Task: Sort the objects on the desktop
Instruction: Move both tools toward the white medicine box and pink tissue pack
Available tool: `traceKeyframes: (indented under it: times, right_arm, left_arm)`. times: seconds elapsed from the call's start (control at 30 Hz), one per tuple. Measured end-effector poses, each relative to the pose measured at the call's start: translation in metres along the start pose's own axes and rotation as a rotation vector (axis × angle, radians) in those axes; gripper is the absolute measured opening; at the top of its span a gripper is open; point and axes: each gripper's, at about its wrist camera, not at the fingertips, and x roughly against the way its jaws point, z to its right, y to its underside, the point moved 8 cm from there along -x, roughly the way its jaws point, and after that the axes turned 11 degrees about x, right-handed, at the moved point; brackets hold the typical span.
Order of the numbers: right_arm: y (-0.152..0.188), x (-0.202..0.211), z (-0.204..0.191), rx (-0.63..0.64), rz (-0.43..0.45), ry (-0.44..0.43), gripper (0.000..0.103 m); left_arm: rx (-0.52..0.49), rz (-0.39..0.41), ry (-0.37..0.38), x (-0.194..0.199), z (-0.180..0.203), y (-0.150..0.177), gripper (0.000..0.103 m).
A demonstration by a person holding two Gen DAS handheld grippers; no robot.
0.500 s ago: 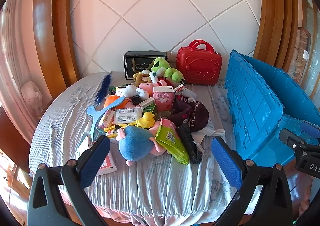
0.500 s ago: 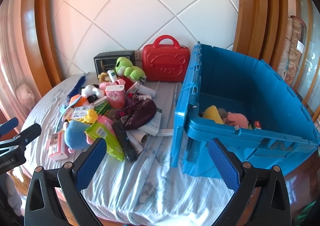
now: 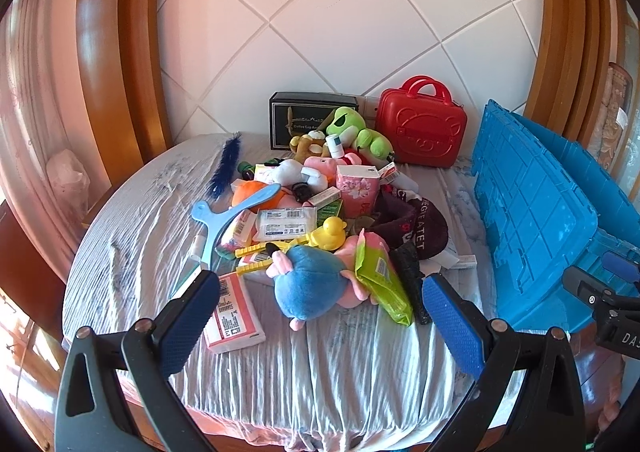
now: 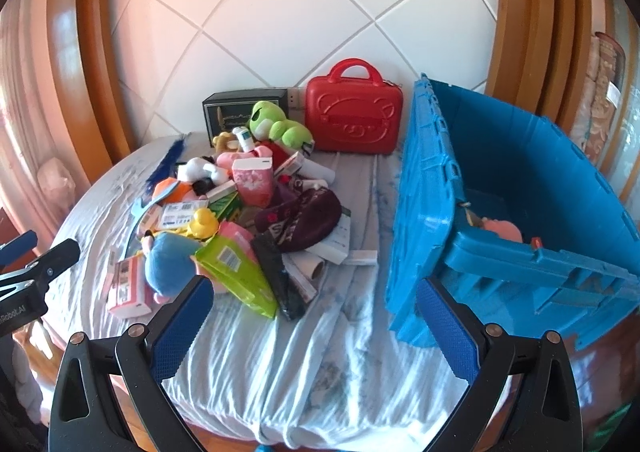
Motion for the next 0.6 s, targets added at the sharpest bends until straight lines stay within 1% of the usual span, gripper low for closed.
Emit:
traceKeyframes:
  times: [0.13, 0.27, 0.37, 0.43, 0.53, 0.6]
  right_arm:
    - [0.004, -0.021, -0.022, 0.028, -0.027, -0.041, 0.103]
    - [0.006, -0.052, -0.040, 0.060, -0.068, -0.124, 0.103]
    - [0.007, -0.080, -0.049, 0.076, -0.090, -0.180, 0.103]
    - [0.006, -0.100, -0.054, 0.084, -0.115, -0.213, 0.103]
    - [0.007, -0.134, -0.058, 0.083, -0.162, -0.256, 0.103]
    - [0.009, -0.158, -0.063, 0.095, -0.204, -0.289, 0.103]
  left_arm:
    - [0.056, -0.038, -0.062, -0.024, -0.041, 0.001, 0.103]
    - [0.109, -0.077, -0.164, -0.053, -0.081, 0.008, 0.103]
    - [0.148, -0.130, -0.224, -0.074, -0.104, 0.022, 0.103]
    - [0.180, -0.181, -0.249, -0.088, -0.116, 0.031, 0.103]
    - [0.199, -0.239, -0.275, -0.107, -0.126, 0.040, 0.103]
    - [0.220, -0.275, -0.276, -0.123, -0.130, 0.047, 0.103]
